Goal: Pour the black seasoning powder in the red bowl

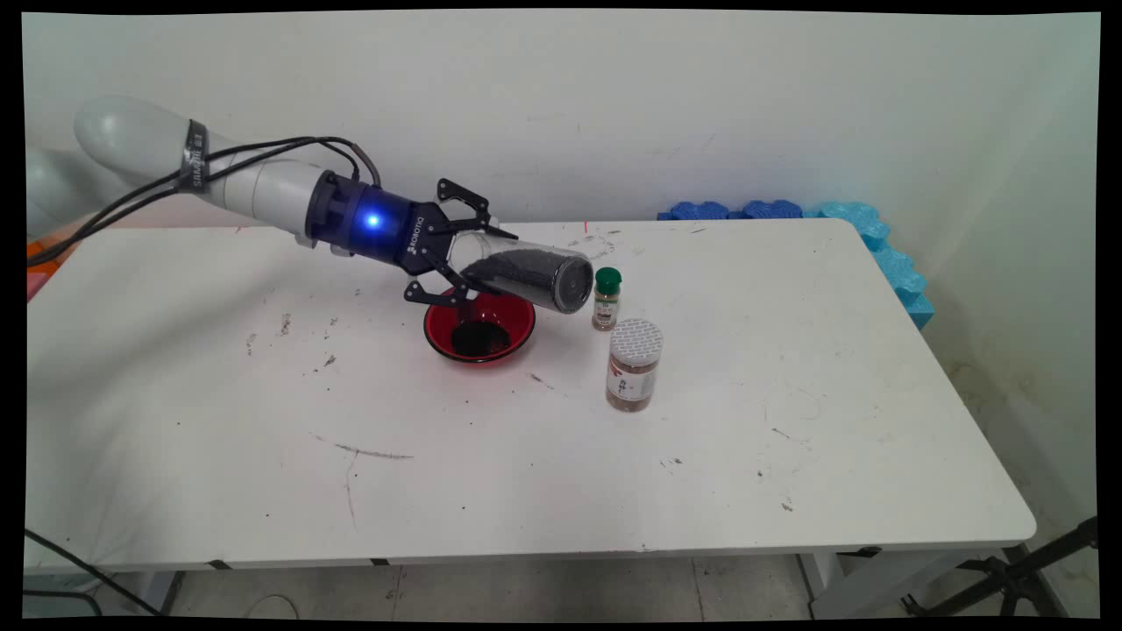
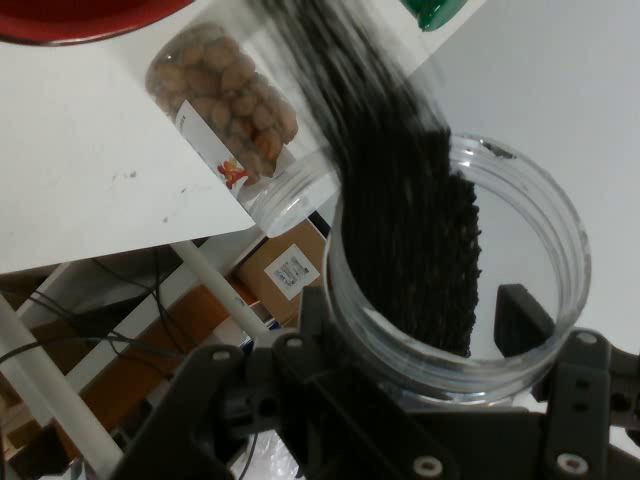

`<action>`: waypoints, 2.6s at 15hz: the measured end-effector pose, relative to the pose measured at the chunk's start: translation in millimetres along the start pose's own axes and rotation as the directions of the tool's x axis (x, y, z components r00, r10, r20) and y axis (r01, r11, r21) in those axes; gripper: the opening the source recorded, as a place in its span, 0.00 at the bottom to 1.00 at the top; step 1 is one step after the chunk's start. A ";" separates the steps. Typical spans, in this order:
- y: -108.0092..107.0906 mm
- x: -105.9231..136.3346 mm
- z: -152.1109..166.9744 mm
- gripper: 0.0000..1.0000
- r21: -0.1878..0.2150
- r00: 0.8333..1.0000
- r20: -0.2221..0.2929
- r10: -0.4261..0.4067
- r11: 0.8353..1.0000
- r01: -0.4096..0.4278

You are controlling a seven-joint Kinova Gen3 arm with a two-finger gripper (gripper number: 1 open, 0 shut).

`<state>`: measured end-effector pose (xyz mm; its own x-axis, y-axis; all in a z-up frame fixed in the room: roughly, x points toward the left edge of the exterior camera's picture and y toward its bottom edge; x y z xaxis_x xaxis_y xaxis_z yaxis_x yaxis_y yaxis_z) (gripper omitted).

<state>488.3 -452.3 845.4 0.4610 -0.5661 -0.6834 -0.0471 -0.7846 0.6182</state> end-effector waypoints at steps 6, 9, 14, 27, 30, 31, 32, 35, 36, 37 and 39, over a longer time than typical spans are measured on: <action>-0.1 -0.8 -1.0 0.00 -0.015 1.000 0.004 -0.031 0.999 0.031; -0.3 -1.7 -0.7 0.00 -0.025 0.999 0.008 -0.046 0.999 0.047; -0.7 -2.0 0.5 0.00 -0.033 0.998 0.012 -0.060 0.998 0.060; -1.2 -0.6 1.5 0.00 -0.039 1.000 0.006 -0.029 0.999 0.030; -1.2 0.3 1.0 0.00 -0.023 0.999 -0.005 0.050 0.998 -0.050; -1.0 0.6 0.8 0.00 -0.019 0.998 -0.007 0.070 0.997 -0.070; -0.5 0.9 0.5 0.00 -0.014 0.995 -0.013 0.101 0.995 -0.101; 1.0 1.9 -0.5 0.00 0.002 0.982 -0.025 0.185 0.983 -0.185; 1.2 2.0 -0.7 0.00 0.006 0.978 -0.026 0.206 0.979 -0.206; 1.4 2.0 -1.0 0.00 0.012 0.971 -0.027 0.237 0.971 -0.237; 2.1 0.7 -1.5 0.00 0.026 0.948 -0.024 0.318 0.948 -0.317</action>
<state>489.9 -454.0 846.8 0.4432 -0.7799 -0.4420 -0.2140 -0.5709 0.7926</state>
